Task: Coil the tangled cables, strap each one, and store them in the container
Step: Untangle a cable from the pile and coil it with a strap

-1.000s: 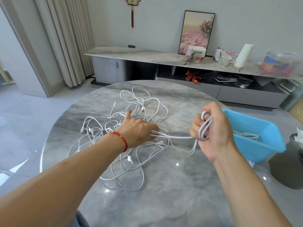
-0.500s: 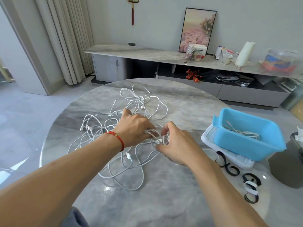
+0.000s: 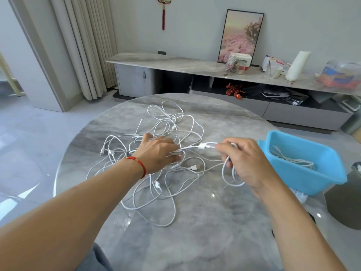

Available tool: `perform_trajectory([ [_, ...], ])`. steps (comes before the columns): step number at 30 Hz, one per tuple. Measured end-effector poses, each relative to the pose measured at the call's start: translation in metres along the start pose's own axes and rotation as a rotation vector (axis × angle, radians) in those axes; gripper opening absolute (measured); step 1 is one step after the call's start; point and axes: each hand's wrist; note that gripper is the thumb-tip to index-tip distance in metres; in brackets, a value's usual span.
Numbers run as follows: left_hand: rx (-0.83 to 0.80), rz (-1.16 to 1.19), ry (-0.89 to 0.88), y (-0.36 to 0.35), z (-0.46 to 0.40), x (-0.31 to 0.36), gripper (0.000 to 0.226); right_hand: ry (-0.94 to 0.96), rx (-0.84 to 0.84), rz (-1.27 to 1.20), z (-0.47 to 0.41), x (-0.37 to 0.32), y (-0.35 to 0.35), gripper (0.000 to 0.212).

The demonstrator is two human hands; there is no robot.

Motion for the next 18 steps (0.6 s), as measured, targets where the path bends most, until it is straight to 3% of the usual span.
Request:
perform_trajectory([
  [3, -0.019, -0.019, 0.005, 0.001, 0.001, 0.001, 0.035, -0.026, 0.152, -0.109, -0.002, -0.002, 0.007, 0.036],
  [5, -0.012, -0.025, 0.010, 0.001, 0.001, 0.002, 0.035, 0.011, 0.141, -0.038, -0.004, 0.002, 0.011, 0.036],
  [7, -0.019, -0.056, -0.004, 0.002, 0.001, 0.002, 0.034, 0.023, -0.023, 0.182, -0.004, 0.008, 0.011, 0.035],
  [11, -0.018, -0.103, -0.032, 0.003, 0.000, 0.002, 0.027, -0.066, -0.541, 0.463, 0.012, 0.014, -0.007, 0.014],
  [13, -0.027, -0.102, -0.045, 0.003, 0.001, 0.002, 0.027, -0.064, -0.649, 0.500, 0.017, 0.013, -0.016, 0.011],
  [16, -0.060, -0.087, -0.084, 0.006, 0.003, 0.002, 0.034, -0.153, -0.642, 0.378, 0.015, 0.004, -0.024, 0.057],
  [18, -0.079, -0.106, -0.111, 0.008, 0.003, 0.003, 0.037, -0.208, -0.510, 0.281, 0.011, 0.001, -0.031, 0.075],
])
Point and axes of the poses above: each hand's wrist, its own z-axis away from the middle knuckle, its own y-axis out of the back of the hand, x = y × z, and after that the axes turned 9 degrees about x, right-handed
